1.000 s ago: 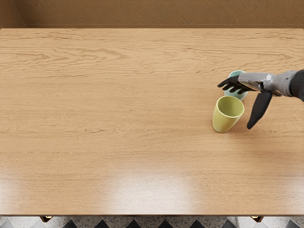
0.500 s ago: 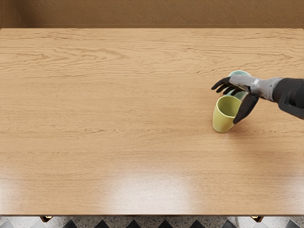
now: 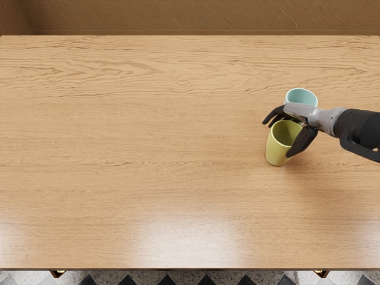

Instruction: Pick up cup and place in cup with right hand

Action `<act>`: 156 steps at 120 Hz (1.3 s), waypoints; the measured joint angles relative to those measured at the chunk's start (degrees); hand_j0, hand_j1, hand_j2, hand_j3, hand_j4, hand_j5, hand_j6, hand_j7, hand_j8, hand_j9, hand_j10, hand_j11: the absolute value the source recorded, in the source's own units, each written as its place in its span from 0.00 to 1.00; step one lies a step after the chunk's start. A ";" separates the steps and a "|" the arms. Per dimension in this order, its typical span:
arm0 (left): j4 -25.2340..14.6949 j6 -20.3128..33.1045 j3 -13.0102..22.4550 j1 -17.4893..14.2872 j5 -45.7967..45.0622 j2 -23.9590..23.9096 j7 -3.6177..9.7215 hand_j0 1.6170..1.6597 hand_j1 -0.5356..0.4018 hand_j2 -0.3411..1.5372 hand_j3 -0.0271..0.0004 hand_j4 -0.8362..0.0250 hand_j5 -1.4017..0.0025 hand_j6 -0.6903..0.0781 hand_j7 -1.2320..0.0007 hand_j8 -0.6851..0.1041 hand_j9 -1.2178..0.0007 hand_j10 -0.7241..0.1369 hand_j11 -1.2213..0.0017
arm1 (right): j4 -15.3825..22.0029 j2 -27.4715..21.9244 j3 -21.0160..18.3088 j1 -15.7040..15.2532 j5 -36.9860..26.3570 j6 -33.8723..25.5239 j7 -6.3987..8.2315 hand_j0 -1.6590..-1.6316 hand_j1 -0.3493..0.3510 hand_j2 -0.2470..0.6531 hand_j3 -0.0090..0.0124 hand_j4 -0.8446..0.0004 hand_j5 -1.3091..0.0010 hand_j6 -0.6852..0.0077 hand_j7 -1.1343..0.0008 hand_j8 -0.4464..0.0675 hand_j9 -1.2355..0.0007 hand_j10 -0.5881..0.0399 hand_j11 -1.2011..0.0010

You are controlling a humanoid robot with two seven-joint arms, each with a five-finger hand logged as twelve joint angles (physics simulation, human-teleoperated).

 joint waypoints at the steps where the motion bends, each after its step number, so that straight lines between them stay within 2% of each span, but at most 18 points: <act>1: 0.00 0.00 0.00 0.00 0.00 0.00 0.00 0.96 0.94 0.18 0.98 0.97 1.00 0.90 1.00 0.87 1.00 0.84 1.00 | 0.00 -0.01 0.01 -0.01 0.00 0.02 0.00 0.05 0.60 0.20 0.42 0.53 0.65 0.44 0.58 0.28 0.62 0.41 0.61; 4: 0.00 0.00 0.00 0.00 0.00 0.00 0.00 0.96 0.94 0.18 0.98 0.97 1.00 0.90 1.00 0.87 1.00 0.84 1.00 | 0.00 -0.03 0.02 -0.02 -0.01 0.06 0.00 0.06 0.60 0.21 0.38 0.52 0.65 0.43 0.57 0.29 0.61 0.42 0.60; 20: 0.00 0.00 0.01 0.00 0.00 0.00 0.00 0.96 0.94 0.18 0.98 0.97 1.00 0.90 1.00 0.87 1.00 0.84 1.00 | -0.01 -0.19 0.38 -0.07 0.22 0.94 0.00 0.12 0.62 0.23 0.35 0.47 0.61 0.45 0.53 0.35 0.58 0.45 0.56; 23: 0.00 0.00 0.01 0.00 0.00 0.00 0.00 0.96 0.94 0.18 0.98 0.97 1.00 0.90 1.00 0.87 1.00 0.84 1.00 | -0.01 -0.24 0.49 -0.07 0.28 1.21 0.00 0.12 0.62 0.23 0.39 0.46 0.61 0.45 0.52 0.36 0.57 0.46 0.55; 24: 0.00 0.00 0.01 0.00 0.00 0.00 0.00 0.96 0.94 0.18 0.98 0.97 1.00 0.90 1.00 0.87 1.00 0.84 1.00 | -0.01 -0.26 0.55 -0.07 0.31 1.33 0.00 0.13 0.62 0.23 0.36 0.46 0.60 0.45 0.52 0.36 0.57 0.46 0.55; 25: 0.00 0.00 0.01 0.00 0.00 0.00 0.00 0.96 0.94 0.18 0.98 0.97 1.00 0.90 1.00 0.87 1.00 0.84 1.00 | 0.00 -0.29 0.65 -0.08 0.34 1.50 0.00 0.13 0.62 0.24 0.41 0.46 0.60 0.46 0.51 0.36 0.57 0.46 0.55; 26: 0.00 0.00 0.01 0.00 0.00 0.00 0.00 0.96 0.94 0.18 0.98 0.97 1.00 0.90 1.00 0.87 1.00 0.84 1.00 | 0.00 -0.31 0.74 -0.08 0.38 1.66 0.00 0.13 0.62 0.24 0.42 0.46 0.60 0.45 0.51 0.36 0.56 0.46 0.55; 29: 0.00 0.00 0.01 0.00 0.00 0.00 0.00 0.96 0.94 0.18 0.98 0.97 1.00 0.90 1.00 0.87 1.00 0.84 1.00 | 0.01 -0.35 1.22 -0.09 0.48 2.35 0.00 0.13 0.61 0.23 0.42 0.46 0.59 0.45 0.51 0.36 0.56 0.46 0.54; 30: 0.00 0.00 0.01 0.00 0.00 0.00 0.00 0.96 0.94 0.18 0.98 0.97 1.00 0.90 1.00 0.87 1.00 0.84 1.00 | 0.01 -0.36 1.41 -0.09 0.52 2.60 0.00 0.13 0.61 0.23 0.46 0.46 0.58 0.46 0.50 0.36 0.55 0.46 0.54; 32: 0.00 0.00 0.02 0.00 0.00 0.00 0.00 0.96 0.94 0.18 0.98 0.97 1.00 0.90 1.00 0.87 1.00 0.84 1.00 | 0.02 -0.38 1.77 -0.09 0.61 3.09 -0.01 0.14 0.61 0.23 0.42 0.46 0.58 0.46 0.50 0.37 0.55 0.47 0.53; 55: 0.00 0.00 0.01 0.00 -0.01 0.00 0.00 0.96 0.94 0.18 0.98 0.97 1.00 0.90 1.00 0.87 1.00 0.84 1.00 | -0.05 -0.86 7.31 -0.03 2.97 9.75 -0.26 0.17 0.61 0.23 0.40 0.46 0.54 0.47 0.47 0.40 0.51 0.48 0.50; 63: 0.00 0.00 0.01 0.00 -0.01 0.00 0.00 0.96 0.94 0.18 0.99 0.97 1.00 0.90 1.00 0.87 1.00 0.84 1.00 | -0.27 -1.26 9.34 0.02 3.61 11.76 -0.40 0.19 0.60 0.23 0.35 0.46 0.53 0.48 0.47 0.40 0.50 0.48 0.49; 65: 0.00 0.00 0.01 0.00 -0.01 0.00 0.00 0.96 0.94 0.18 0.99 0.97 1.00 0.90 1.00 0.87 1.00 0.84 1.00 | -0.35 -1.44 9.75 0.04 3.78 12.12 -0.42 0.19 0.60 0.23 0.40 0.46 0.53 0.48 0.46 0.40 0.50 0.48 0.49; 87: 0.00 0.00 0.02 0.00 -0.01 0.00 0.00 0.96 0.94 0.18 0.99 0.97 1.00 0.90 1.00 0.87 1.00 0.84 1.00 | -1.30 -4.51 12.61 0.93 4.78 14.03 -0.53 0.19 0.60 0.22 0.43 0.46 0.51 0.49 0.45 0.43 0.48 0.49 0.48; 109: 0.00 0.00 0.01 0.00 -0.01 0.00 0.00 0.96 0.94 0.18 0.99 0.97 1.00 0.90 1.00 0.87 1.00 0.84 1.00 | -2.66 -6.97 13.57 4.24 6.03 16.87 -0.61 0.19 0.58 0.21 0.44 0.46 0.50 0.47 0.45 0.42 0.48 0.48 0.47; 113: 0.00 0.00 0.01 0.00 -0.01 0.00 0.00 0.96 0.94 0.18 0.99 0.97 1.00 0.90 1.00 0.87 1.00 0.84 1.00 | -3.24 -7.15 13.60 5.18 6.20 17.76 -0.62 0.19 0.58 0.21 0.41 0.47 0.50 0.47 0.45 0.41 0.48 0.48 0.47; 141: 0.00 0.00 0.00 0.00 -0.01 0.00 0.00 0.96 0.94 0.18 0.99 0.97 1.00 0.90 1.00 0.87 1.00 0.84 1.00 | -9.82 -7.06 13.01 11.62 6.65 21.94 -0.71 0.19 0.58 0.21 0.42 0.47 0.49 0.47 0.45 0.42 0.47 0.49 0.47; 156: 0.00 0.00 0.02 0.00 -0.01 0.00 0.00 0.96 0.94 0.18 0.99 0.97 1.00 0.90 1.00 0.87 1.00 0.84 1.00 | -14.36 -4.22 11.25 14.23 6.52 22.28 -0.70 0.19 0.57 0.20 0.43 0.46 0.50 0.47 0.45 0.41 0.47 0.48 0.47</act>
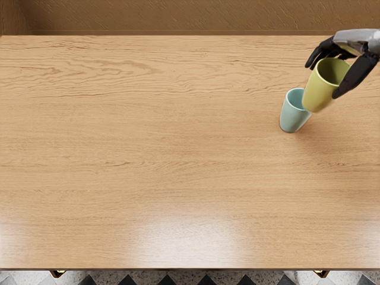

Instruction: Pick up cup and place in cup with right hand

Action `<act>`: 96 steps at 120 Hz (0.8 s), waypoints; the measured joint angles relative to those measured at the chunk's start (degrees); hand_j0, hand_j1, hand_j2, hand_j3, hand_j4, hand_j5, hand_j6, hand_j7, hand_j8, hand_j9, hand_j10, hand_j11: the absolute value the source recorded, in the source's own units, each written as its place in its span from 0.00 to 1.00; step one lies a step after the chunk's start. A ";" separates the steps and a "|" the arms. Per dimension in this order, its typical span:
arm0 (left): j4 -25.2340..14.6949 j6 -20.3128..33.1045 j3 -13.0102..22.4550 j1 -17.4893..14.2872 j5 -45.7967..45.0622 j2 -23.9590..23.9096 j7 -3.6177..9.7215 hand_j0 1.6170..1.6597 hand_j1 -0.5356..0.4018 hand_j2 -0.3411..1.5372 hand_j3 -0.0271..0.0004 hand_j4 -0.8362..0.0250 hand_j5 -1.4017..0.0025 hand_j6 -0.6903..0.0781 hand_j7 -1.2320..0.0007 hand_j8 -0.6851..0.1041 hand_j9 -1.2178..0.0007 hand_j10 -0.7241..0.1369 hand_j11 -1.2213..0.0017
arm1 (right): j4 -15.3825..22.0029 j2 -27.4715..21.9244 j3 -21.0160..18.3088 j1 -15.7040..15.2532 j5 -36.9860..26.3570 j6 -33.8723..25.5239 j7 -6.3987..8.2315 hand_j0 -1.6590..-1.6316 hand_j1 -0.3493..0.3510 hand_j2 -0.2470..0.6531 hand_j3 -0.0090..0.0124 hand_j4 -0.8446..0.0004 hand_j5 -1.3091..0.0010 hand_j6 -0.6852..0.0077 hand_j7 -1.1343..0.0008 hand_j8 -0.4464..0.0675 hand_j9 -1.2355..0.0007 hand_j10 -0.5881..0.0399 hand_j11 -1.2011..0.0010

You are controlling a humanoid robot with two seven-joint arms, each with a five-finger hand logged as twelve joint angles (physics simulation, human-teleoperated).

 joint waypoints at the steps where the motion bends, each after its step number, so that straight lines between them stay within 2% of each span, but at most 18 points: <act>1: 0.00 0.00 0.00 0.00 0.00 0.00 0.00 0.96 0.94 0.18 0.99 0.97 1.00 0.90 1.00 0.87 1.00 0.84 1.00 | -0.32 0.26 -0.16 0.19 -0.01 0.01 0.01 0.20 0.57 0.20 0.43 0.46 0.50 0.47 0.45 0.41 0.47 0.48 0.47; 4: 0.00 0.00 0.00 0.00 0.00 0.00 0.00 0.96 0.94 0.18 0.99 0.97 1.00 0.90 1.00 0.87 1.00 0.84 1.00 | -1.33 1.03 -0.55 0.67 -0.02 0.03 0.01 0.20 0.57 0.20 0.40 0.46 0.50 0.47 0.45 0.41 0.47 0.48 0.47; 12: 0.00 0.00 0.00 0.00 0.00 0.00 0.00 0.96 0.94 0.18 0.99 0.97 1.00 0.90 1.00 0.87 1.00 0.84 1.00 | -3.53 2.75 -1.27 1.51 -0.12 0.05 0.00 0.21 0.57 0.20 0.39 0.46 0.50 0.47 0.45 0.41 0.47 0.48 0.47; 45: 0.00 0.00 0.00 0.00 0.00 0.00 0.00 0.96 0.94 0.18 0.99 0.97 1.00 0.90 1.00 0.87 1.00 0.84 1.00 | -10.24 6.97 -2.12 3.88 -0.43 0.10 0.05 0.24 0.58 0.20 0.40 0.45 0.49 0.48 0.44 0.43 0.46 0.50 0.46; 62: 0.00 0.00 0.01 0.00 0.00 0.00 0.00 0.96 0.94 0.18 0.99 0.97 1.00 0.90 1.00 0.87 1.00 0.84 1.00 | -11.92 7.58 -2.60 4.28 -0.45 -0.34 0.05 0.24 0.58 0.20 0.39 0.44 0.49 0.49 0.43 0.43 0.46 0.50 0.46; 89: 0.00 0.00 0.00 0.00 0.00 0.00 0.00 0.96 0.94 0.18 0.99 0.97 1.00 0.90 1.00 0.87 1.00 0.84 1.00 | -13.02 8.11 -3.15 4.74 -0.53 -1.05 0.10 0.23 0.58 0.20 0.43 0.44 0.49 0.49 0.43 0.44 0.46 0.50 0.45; 96: 0.00 0.00 0.01 0.00 0.00 0.00 0.00 0.96 0.94 0.18 0.99 0.97 1.00 0.90 1.00 0.87 1.00 0.84 1.00 | -13.08 8.49 -3.20 4.78 -0.51 -1.52 0.10 0.23 0.58 0.20 0.40 0.45 0.49 0.48 0.44 0.44 0.46 0.50 0.46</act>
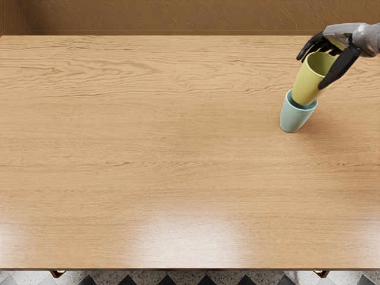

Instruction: Pick up cup and place in cup with right hand

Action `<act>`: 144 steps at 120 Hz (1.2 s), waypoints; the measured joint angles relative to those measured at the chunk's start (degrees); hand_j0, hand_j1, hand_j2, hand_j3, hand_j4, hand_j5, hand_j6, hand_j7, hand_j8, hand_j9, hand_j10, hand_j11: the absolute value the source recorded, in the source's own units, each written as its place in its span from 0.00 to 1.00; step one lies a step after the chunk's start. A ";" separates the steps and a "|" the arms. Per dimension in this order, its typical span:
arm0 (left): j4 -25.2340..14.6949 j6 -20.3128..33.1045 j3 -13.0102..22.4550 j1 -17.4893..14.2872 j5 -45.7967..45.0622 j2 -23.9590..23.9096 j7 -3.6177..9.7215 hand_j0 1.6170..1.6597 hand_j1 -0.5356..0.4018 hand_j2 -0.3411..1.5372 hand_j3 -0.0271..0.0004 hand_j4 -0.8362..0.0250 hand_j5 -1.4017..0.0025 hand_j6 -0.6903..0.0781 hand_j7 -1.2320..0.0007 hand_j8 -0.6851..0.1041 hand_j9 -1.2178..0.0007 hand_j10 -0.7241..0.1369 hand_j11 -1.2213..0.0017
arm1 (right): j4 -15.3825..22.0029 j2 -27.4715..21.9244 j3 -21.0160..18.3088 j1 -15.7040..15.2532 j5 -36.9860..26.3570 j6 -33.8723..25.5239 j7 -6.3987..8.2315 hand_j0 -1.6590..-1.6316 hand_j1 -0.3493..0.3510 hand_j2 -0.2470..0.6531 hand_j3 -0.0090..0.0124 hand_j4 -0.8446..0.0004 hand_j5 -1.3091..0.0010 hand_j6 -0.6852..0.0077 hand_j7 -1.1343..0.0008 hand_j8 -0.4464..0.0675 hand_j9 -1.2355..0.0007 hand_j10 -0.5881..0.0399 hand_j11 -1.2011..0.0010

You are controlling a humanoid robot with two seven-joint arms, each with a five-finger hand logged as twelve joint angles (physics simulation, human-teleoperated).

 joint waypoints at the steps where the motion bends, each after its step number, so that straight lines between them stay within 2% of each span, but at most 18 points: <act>1: 0.00 0.00 0.00 0.00 0.00 0.00 0.00 0.96 0.94 0.18 0.99 0.97 1.00 0.90 1.00 0.87 1.00 0.84 1.00 | -0.01 0.04 0.00 0.00 0.00 -0.06 0.00 0.24 0.58 0.20 0.39 0.45 0.49 0.48 0.44 0.43 0.46 0.50 0.46; 87: 0.00 0.00 -0.01 0.00 0.00 0.00 0.00 0.96 0.94 0.18 0.99 0.97 1.00 0.90 1.00 0.87 1.00 0.84 1.00 | -0.04 0.00 -0.19 -0.12 -0.07 -0.92 0.06 0.18 0.54 0.18 0.41 0.51 0.57 0.39 0.52 0.30 0.55 0.39 0.54; 98: 0.00 0.00 -0.02 0.00 0.00 0.00 0.00 0.96 0.94 0.18 0.99 0.97 1.00 0.90 1.00 0.87 1.00 0.84 1.00 | -0.07 0.05 -0.16 -0.12 -0.08 -0.98 0.07 0.13 0.54 0.19 0.42 0.54 0.60 0.42 0.55 0.28 0.58 0.38 0.57; 119: 0.00 0.00 -0.01 0.00 0.00 0.00 0.00 0.96 0.94 0.18 0.99 0.97 1.00 0.90 1.00 0.87 1.00 0.84 1.00 | -0.01 0.16 -1.09 -0.31 -0.06 -3.78 0.20 0.08 0.34 0.23 0.42 0.73 0.77 0.65 0.74 0.49 0.75 0.60 0.75; 144: 0.00 0.00 -0.01 0.00 0.00 0.00 0.00 0.96 0.94 0.18 0.98 0.97 1.00 0.90 1.00 0.87 1.00 0.84 1.00 | 0.45 0.07 -1.54 -0.37 -0.03 -4.56 0.24 0.05 0.20 0.25 0.42 0.84 0.87 0.79 0.85 0.63 0.86 0.73 0.86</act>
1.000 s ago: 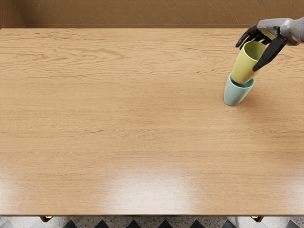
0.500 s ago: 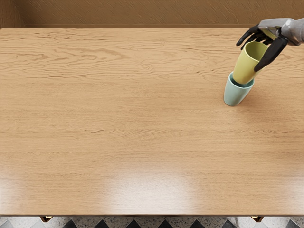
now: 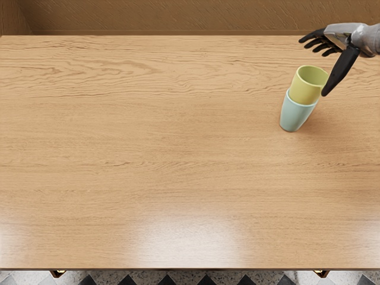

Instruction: Pick up cup and place in cup with right hand

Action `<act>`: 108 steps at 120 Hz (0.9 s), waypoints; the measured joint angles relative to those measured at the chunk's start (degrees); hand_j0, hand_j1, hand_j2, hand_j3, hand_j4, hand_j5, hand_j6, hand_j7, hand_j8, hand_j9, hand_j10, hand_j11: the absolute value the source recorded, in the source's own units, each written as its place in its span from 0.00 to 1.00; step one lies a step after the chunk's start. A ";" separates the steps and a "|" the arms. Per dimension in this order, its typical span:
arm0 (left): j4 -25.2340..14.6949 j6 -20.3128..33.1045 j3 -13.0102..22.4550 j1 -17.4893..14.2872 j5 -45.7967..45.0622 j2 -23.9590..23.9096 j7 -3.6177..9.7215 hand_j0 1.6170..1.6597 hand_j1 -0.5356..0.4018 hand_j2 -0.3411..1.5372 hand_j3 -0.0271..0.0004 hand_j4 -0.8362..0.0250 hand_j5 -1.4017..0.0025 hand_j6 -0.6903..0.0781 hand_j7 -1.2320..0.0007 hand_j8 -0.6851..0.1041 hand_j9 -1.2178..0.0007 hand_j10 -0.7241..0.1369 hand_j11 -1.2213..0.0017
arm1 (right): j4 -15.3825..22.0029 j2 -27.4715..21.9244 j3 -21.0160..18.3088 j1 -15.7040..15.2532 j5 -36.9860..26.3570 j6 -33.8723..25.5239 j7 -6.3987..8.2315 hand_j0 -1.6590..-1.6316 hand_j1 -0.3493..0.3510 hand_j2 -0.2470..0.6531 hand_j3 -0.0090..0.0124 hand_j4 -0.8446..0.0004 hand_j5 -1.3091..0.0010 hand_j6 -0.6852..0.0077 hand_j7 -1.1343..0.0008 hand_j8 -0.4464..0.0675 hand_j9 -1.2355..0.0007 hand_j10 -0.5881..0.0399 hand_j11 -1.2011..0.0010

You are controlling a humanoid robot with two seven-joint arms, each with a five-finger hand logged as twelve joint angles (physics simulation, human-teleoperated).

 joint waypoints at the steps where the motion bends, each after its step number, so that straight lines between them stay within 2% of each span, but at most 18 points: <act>1: 0.00 0.00 0.00 0.00 0.00 0.00 0.00 0.96 0.94 0.18 0.98 0.97 1.00 0.90 1.00 0.87 1.00 0.84 1.00 | 0.04 0.00 -0.01 0.00 0.01 -0.01 0.00 0.05 0.20 0.25 0.42 0.85 0.87 0.80 0.85 0.64 0.86 0.74 0.86; 36: 0.00 0.00 0.00 0.00 0.00 0.00 0.00 0.96 0.94 0.18 0.98 0.97 1.00 0.90 1.00 0.87 1.00 0.84 1.00 | 3.54 -0.16 0.06 -0.01 0.55 1.58 -0.07 0.04 0.09 0.26 0.42 0.93 0.94 0.90 0.93 0.76 0.94 0.84 0.94; 68: 0.00 0.00 -0.01 0.00 0.00 0.00 0.00 0.96 0.94 0.18 0.98 0.97 1.00 0.90 1.00 0.87 1.00 0.84 1.00 | 7.86 0.38 1.14 0.33 7.37 4.55 0.18 0.04 0.06 0.27 0.42 0.95 0.96 0.93 0.96 0.79 0.96 0.87 0.96; 108: 0.00 -0.20 0.03 0.26 0.00 0.00 0.00 0.96 0.94 0.18 0.99 0.97 1.00 0.90 1.00 0.87 1.00 0.84 1.00 | 10.63 5.57 1.72 -0.18 14.45 4.82 0.23 0.04 0.05 0.27 0.42 0.96 0.97 0.94 0.96 0.80 0.97 0.89 0.97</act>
